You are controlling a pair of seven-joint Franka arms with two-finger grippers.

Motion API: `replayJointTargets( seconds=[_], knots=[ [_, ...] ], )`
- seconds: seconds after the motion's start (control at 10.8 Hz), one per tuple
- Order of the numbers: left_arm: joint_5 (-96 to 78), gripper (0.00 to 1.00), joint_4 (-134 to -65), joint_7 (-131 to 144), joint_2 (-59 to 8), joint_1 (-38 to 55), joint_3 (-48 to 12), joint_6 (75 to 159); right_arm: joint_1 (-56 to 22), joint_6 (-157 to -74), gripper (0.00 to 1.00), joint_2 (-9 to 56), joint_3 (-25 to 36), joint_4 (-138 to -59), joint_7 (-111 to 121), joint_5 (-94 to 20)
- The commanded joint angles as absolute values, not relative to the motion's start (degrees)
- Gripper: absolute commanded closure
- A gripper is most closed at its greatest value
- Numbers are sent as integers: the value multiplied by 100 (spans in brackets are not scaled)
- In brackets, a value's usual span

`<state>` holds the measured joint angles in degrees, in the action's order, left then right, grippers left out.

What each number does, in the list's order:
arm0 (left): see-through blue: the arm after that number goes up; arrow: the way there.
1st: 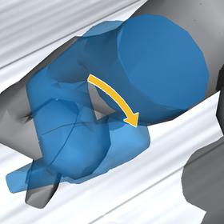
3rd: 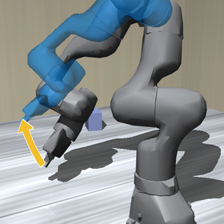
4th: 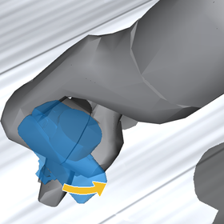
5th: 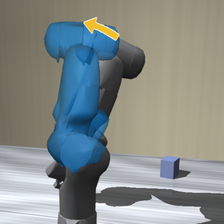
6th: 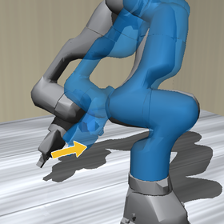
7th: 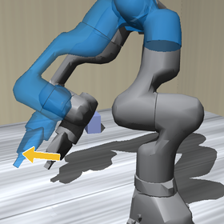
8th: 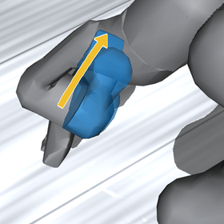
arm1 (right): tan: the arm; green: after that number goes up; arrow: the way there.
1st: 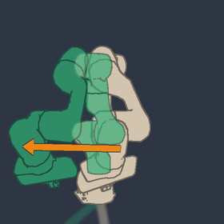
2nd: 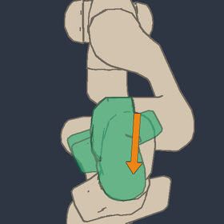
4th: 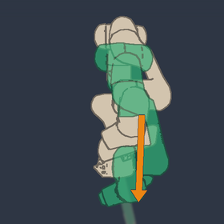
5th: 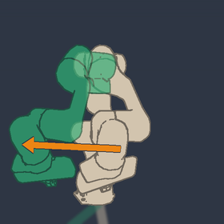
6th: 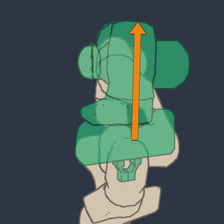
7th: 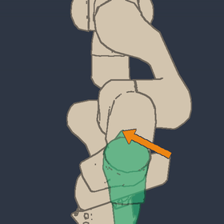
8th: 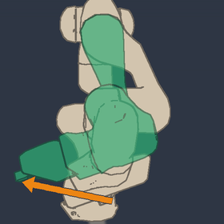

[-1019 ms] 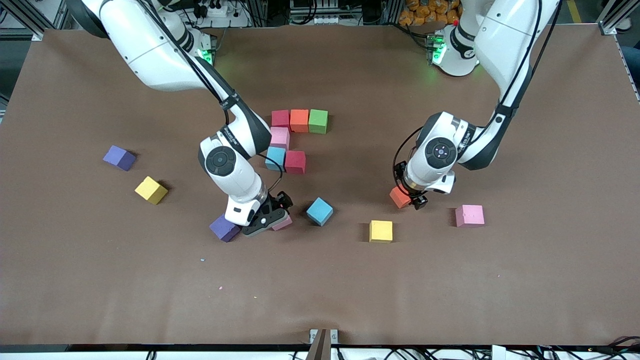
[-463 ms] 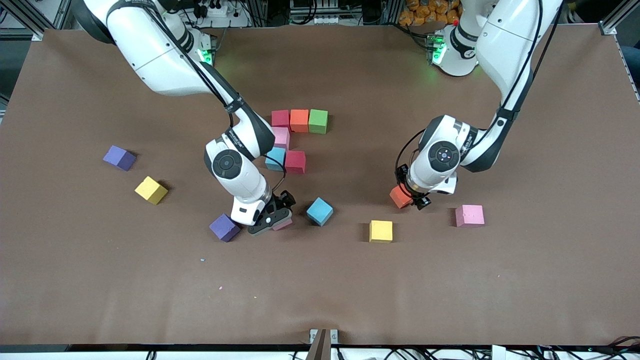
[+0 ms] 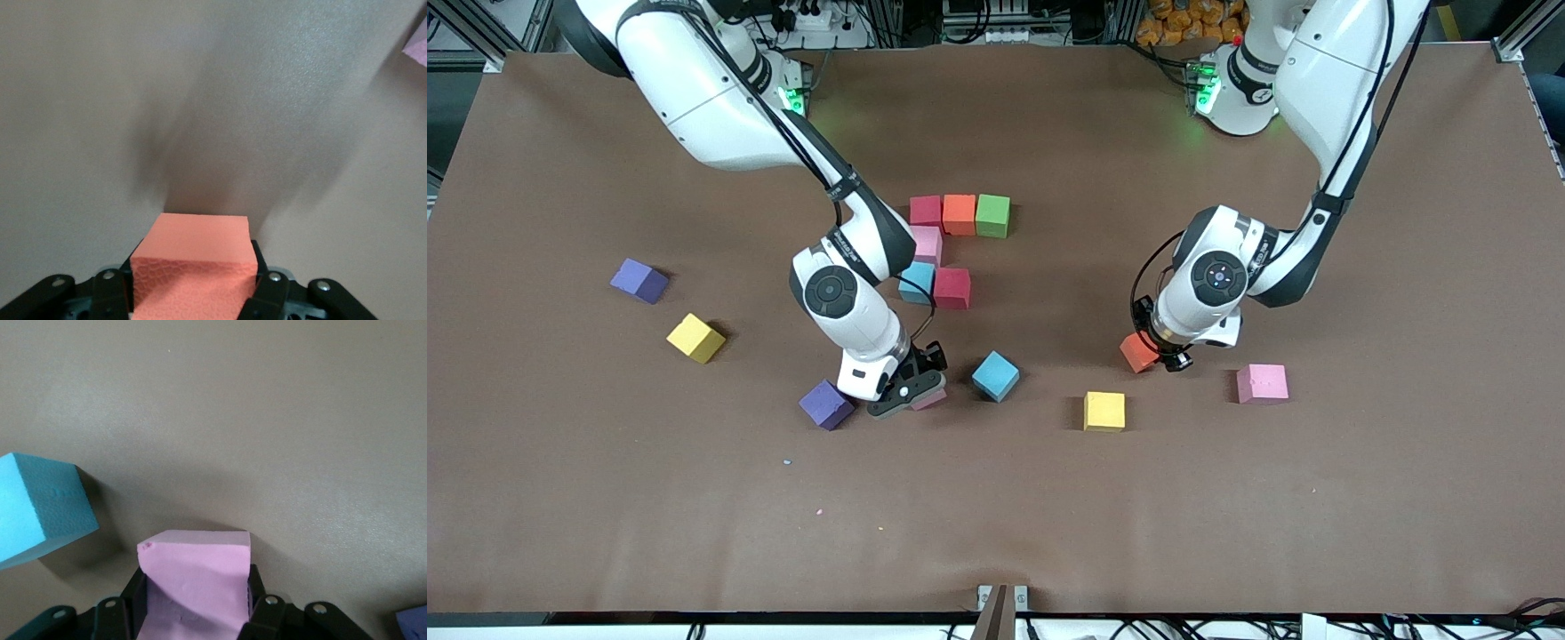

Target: Arrange 11 blocks into digit 3

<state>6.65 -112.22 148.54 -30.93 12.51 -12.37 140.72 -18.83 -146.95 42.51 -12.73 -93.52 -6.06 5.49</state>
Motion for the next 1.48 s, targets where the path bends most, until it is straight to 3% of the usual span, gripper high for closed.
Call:
replayJointTargets(
  seconds=[0.0, 0.09, 0.83, 1.39],
  knots=[
    [721, 91, -11224, 14880, -3024, 1248, -1257, 14098, -1820, -14643, 85, 4237, -1301, -9264, -606, 493],
    [729, 97, -11224, 14880, -3015, 1248, -1257, 14098, -1793, -14625, 89, 4184, -1309, -9307, -606, 431],
    [1239, 100, -11171, 14143, -2901, 1704, -1371, 14001, -1319, -14291, 91, 2664, -1397, -11029, -642, -922],
    [1248, 100, -10118, 14027, -3303, 2757, -1354, 13386, -1529, -14528, 91, 2505, -1371, -11381, -1905, -1107]
  ],
)
